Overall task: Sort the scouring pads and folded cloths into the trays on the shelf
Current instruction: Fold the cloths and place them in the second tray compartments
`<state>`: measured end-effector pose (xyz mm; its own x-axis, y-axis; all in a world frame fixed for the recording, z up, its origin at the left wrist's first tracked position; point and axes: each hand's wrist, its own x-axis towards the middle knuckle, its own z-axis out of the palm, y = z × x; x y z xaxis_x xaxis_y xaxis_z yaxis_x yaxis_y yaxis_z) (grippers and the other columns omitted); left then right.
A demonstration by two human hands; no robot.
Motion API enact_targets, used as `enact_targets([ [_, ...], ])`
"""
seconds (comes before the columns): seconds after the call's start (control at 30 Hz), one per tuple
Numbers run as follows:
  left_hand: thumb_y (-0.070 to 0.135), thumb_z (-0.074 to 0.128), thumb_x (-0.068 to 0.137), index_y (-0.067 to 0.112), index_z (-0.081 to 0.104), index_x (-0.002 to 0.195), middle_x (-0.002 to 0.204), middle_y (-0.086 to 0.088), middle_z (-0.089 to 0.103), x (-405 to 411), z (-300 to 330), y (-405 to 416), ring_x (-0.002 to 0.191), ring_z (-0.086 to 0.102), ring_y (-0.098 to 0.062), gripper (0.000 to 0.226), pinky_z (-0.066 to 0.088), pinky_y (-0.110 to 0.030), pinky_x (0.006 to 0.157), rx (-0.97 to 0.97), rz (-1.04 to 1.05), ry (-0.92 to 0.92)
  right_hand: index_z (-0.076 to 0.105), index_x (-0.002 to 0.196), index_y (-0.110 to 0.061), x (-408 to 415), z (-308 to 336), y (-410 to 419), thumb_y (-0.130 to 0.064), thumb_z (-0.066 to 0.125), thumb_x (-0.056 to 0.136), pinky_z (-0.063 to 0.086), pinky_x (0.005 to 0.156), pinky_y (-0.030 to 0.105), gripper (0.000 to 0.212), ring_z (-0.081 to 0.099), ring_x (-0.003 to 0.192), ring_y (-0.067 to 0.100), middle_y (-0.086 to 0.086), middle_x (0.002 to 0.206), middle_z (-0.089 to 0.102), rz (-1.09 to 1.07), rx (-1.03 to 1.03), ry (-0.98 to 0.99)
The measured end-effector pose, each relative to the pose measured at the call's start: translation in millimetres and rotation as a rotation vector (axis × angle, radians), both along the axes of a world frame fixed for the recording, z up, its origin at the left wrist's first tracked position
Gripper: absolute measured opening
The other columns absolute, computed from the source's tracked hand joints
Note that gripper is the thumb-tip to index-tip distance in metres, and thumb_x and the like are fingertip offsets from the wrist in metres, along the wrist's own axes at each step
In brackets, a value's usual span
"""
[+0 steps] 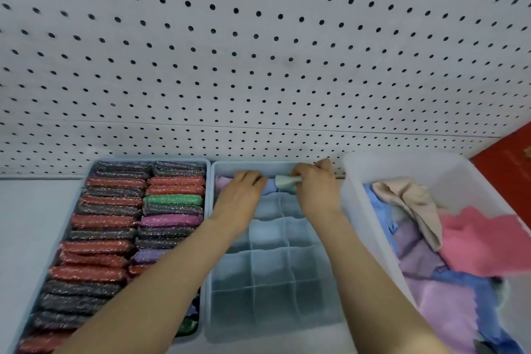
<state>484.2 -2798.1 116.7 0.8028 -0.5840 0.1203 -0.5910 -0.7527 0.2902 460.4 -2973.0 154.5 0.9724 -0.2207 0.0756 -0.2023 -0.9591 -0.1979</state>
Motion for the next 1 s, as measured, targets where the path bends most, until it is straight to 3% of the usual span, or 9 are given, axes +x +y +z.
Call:
enact_targets([
  [0.07, -0.007, 0.086, 0.038, 0.004, 0.069, 0.1, 0.102, -0.012, 0.068, 0, 0, 6, 0.088, 0.066, -0.033, 0.065, 0.058, -0.039, 0.066, 0.003, 0.004, -0.004, 0.072, 0.096, -0.011, 2, -1, 5, 0.009, 0.062, 0.068, 0.046, 0.075, 0.038, 0.036, 0.049, 0.1, 0.032, 0.005, 0.074, 0.061, 0.027, -0.028, 0.014],
  [0.13, -0.008, 0.085, 0.039, 0.004, 0.069, 0.099, 0.102, -0.012, 0.068, 0, -1, 14, 0.089, 0.066, -0.033, 0.063, 0.058, -0.038, 0.069, -0.012, 0.014, -0.011, 0.071, 0.07, -0.011, 6, -3, 13, 0.007, 0.078, 0.043, 0.042, 0.063, 0.032, 0.033, 0.055, 0.08, 0.033, 0.0, 0.055, 0.051, 0.101, -0.124, -0.033],
  [0.23, -0.011, 0.083, 0.04, 0.005, 0.07, 0.096, 0.098, -0.009, 0.069, 2, -2, 22, 0.087, 0.066, -0.031, 0.059, 0.058, -0.035, 0.068, -0.048, 0.041, -0.009, 0.058, 0.044, -0.017, 4, -9, 20, 0.002, 0.079, 0.018, 0.033, 0.057, 0.028, 0.039, 0.053, 0.062, 0.027, -0.003, 0.04, 0.041, 0.175, -0.224, 0.027],
  [0.37, -0.011, 0.082, 0.041, 0.006, 0.071, 0.092, 0.093, -0.008, 0.069, 2, -3, 25, 0.083, 0.066, -0.03, 0.055, 0.057, -0.033, 0.066, -0.072, 0.059, -0.015, 0.049, 0.037, -0.018, 5, -13, 23, 0.004, 0.071, 0.013, 0.031, 0.057, 0.027, 0.039, 0.05, 0.06, 0.025, -0.005, 0.043, 0.017, 0.246, -0.265, 0.057],
  [0.6, -0.012, 0.077, 0.054, 0.005, 0.071, 0.094, 0.094, -0.01, 0.069, 1, -6, 25, 0.085, 0.064, -0.032, 0.044, 0.056, -0.04, 0.066, -0.093, 0.085, -0.011, 0.046, 0.037, -0.02, 14, -26, 27, 0.0, 0.076, 0.015, 0.024, 0.065, 0.031, 0.043, 0.046, 0.053, 0.023, -0.005, 0.035, 0.028, 0.213, -0.321, 0.019],
  [0.7, -0.012, 0.079, 0.051, 0.005, 0.072, 0.093, 0.093, -0.011, 0.069, -1, -6, 27, 0.084, 0.065, -0.032, 0.046, 0.057, -0.038, 0.065, -0.062, 0.089, -0.01, 0.061, 0.053, -0.021, 12, -12, 28, -0.015, 0.088, 0.038, 0.023, 0.069, 0.031, 0.031, 0.053, 0.069, 0.022, -0.003, 0.049, 0.054, 0.201, -0.252, 0.138],
  [0.8, -0.012, 0.077, 0.058, 0.004, 0.072, 0.094, 0.095, -0.013, 0.069, -3, -6, 27, 0.085, 0.066, -0.036, 0.039, 0.056, -0.041, 0.065, -0.067, 0.114, 0.009, 0.075, 0.098, -0.015, -3, 17, 11, -0.01, 0.068, 0.081, 0.038, 0.08, 0.032, 0.019, 0.055, 0.099, 0.028, 0.005, 0.091, 0.073, 0.218, 0.05, 0.01],
  [0.93, -0.003, 0.07, 0.077, 0.006, 0.071, 0.108, 0.105, -0.014, 0.068, -10, 10, 8, 0.095, 0.063, -0.038, 0.032, 0.054, -0.044, 0.077, -0.153, 0.167, 0.031, 0.073, 0.099, -0.02, -42, 65, -51, -0.012, 0.06, 0.089, 0.047, 0.073, 0.034, 0.019, 0.063, 0.089, 0.028, 0.002, 0.092, 0.074, -0.031, 0.192, -0.277],
  [1.0, 0.001, 0.068, 0.082, 0.005, 0.069, 0.116, 0.113, -0.015, 0.067, -15, 21, -8, 0.102, 0.061, -0.038, 0.035, 0.05, -0.044, 0.086, -0.212, 0.186, 0.051, 0.071, 0.104, -0.022, -60, 71, -93, -0.011, 0.055, 0.091, 0.045, 0.072, 0.034, 0.023, 0.064, 0.089, 0.029, 0.004, 0.093, 0.073, -0.22, 0.207, -0.247],
])
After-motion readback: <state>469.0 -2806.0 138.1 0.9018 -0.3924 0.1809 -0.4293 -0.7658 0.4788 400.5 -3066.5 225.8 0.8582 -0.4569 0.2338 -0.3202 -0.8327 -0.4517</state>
